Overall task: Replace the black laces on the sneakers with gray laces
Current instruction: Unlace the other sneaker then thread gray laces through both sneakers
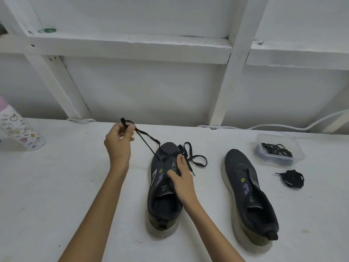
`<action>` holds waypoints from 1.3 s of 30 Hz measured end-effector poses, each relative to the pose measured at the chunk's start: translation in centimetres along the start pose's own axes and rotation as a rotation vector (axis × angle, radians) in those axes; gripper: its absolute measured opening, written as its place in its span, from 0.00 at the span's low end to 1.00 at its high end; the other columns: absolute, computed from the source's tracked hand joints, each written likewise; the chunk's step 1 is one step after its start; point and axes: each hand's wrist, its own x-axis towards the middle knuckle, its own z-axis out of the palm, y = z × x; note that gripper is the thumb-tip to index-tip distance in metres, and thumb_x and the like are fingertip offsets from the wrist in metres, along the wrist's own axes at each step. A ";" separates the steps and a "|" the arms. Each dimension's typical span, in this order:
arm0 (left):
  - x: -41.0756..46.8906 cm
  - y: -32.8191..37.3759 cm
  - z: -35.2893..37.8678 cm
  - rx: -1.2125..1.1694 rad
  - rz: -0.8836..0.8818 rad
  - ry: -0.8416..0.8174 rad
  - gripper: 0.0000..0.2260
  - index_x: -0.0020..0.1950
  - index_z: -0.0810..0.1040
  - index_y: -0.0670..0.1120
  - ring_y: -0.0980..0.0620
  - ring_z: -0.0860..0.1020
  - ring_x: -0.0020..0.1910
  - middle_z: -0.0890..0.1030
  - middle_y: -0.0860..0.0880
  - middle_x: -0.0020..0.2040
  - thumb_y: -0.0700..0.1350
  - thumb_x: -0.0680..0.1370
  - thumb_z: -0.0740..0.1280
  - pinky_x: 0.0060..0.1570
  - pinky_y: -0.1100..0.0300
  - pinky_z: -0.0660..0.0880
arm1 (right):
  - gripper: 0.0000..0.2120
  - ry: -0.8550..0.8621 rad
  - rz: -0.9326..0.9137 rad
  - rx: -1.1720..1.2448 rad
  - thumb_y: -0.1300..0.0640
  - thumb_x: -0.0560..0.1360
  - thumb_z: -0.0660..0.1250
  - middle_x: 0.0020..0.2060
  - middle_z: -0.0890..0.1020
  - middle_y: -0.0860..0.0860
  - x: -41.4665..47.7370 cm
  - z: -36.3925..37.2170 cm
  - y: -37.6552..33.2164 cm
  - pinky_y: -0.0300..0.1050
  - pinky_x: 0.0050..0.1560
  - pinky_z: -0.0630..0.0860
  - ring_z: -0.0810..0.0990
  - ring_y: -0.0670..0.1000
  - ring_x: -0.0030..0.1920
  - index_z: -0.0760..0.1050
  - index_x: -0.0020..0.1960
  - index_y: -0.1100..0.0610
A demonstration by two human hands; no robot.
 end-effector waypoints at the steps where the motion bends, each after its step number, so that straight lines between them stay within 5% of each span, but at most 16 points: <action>1: -0.4 -0.3 0.2 -0.019 -0.025 -0.020 0.02 0.45 0.79 0.48 0.59 0.76 0.36 0.79 0.52 0.38 0.44 0.78 0.69 0.39 0.61 0.76 | 0.33 0.003 0.002 0.008 0.57 0.78 0.63 0.78 0.53 0.43 0.0 0.0 0.1 0.41 0.76 0.52 0.51 0.42 0.77 0.53 0.79 0.51; 7: -6.1 -5.8 1.3 0.157 -0.318 -0.335 0.12 0.51 0.81 0.47 0.54 0.78 0.43 0.82 0.49 0.45 0.49 0.71 0.76 0.46 0.61 0.76 | 0.33 0.018 -0.019 0.016 0.56 0.77 0.64 0.79 0.54 0.44 0.4 0.2 0.6 0.37 0.71 0.52 0.53 0.43 0.77 0.55 0.79 0.51; 11: -6.7 -5.9 1.8 0.326 -0.104 -0.343 0.03 0.42 0.81 0.49 0.62 0.76 0.35 0.82 0.53 0.39 0.42 0.74 0.73 0.39 0.72 0.71 | 0.33 0.015 -0.024 0.014 0.56 0.77 0.64 0.79 0.54 0.44 0.5 0.0 0.6 0.36 0.70 0.52 0.53 0.43 0.77 0.55 0.79 0.51; 14: -4.7 -4.2 1.8 0.313 -0.046 -0.298 0.03 0.41 0.80 0.46 0.62 0.76 0.35 0.80 0.53 0.36 0.41 0.74 0.73 0.41 0.66 0.71 | 0.33 0.000 -0.030 0.022 0.57 0.77 0.64 0.79 0.54 0.44 0.5 -0.1 0.7 0.35 0.70 0.52 0.52 0.42 0.77 0.55 0.79 0.52; 19: -0.2 0.7 1.3 0.105 0.022 -0.003 0.02 0.47 0.79 0.46 0.52 0.76 0.39 0.80 0.49 0.40 0.44 0.77 0.70 0.45 0.56 0.75 | 0.33 0.000 -0.025 0.055 0.57 0.77 0.64 0.78 0.54 0.43 0.4 -0.3 0.8 0.37 0.72 0.53 0.53 0.42 0.77 0.55 0.79 0.51; 24: -2.3 -1.4 1.4 0.048 -0.163 -0.162 0.06 0.44 0.79 0.48 0.54 0.76 0.39 0.80 0.51 0.40 0.50 0.76 0.70 0.40 0.60 0.74 | 0.35 0.014 -0.028 0.059 0.54 0.75 0.65 0.78 0.55 0.42 0.4 0.0 0.7 0.36 0.70 0.53 0.54 0.42 0.77 0.56 0.79 0.50; 27: -4.9 -4.3 1.2 0.132 -0.306 -0.310 0.13 0.49 0.81 0.47 0.52 0.79 0.44 0.82 0.50 0.45 0.53 0.71 0.75 0.44 0.59 0.76 | 0.33 0.021 -0.035 0.054 0.56 0.76 0.65 0.78 0.55 0.43 0.5 0.0 0.8 0.35 0.69 0.53 0.54 0.42 0.77 0.57 0.79 0.51; 32: -6.3 -5.7 1.7 0.344 -0.136 -0.344 0.04 0.44 0.82 0.45 0.57 0.78 0.39 0.82 0.53 0.39 0.44 0.73 0.74 0.44 0.62 0.73 | 0.33 0.016 -0.034 0.039 0.57 0.76 0.65 0.78 0.55 0.43 0.5 0.0 0.8 0.35 0.69 0.53 0.53 0.42 0.77 0.56 0.79 0.51; 39: -3.0 -2.7 1.8 0.235 0.054 -0.166 0.03 0.43 0.80 0.45 0.63 0.76 0.35 0.79 0.56 0.36 0.42 0.76 0.71 0.39 0.67 0.74 | 0.33 -0.018 -0.022 0.013 0.56 0.77 0.65 0.78 0.55 0.43 0.6 -0.4 0.8 0.34 0.68 0.53 0.54 0.42 0.77 0.56 0.79 0.50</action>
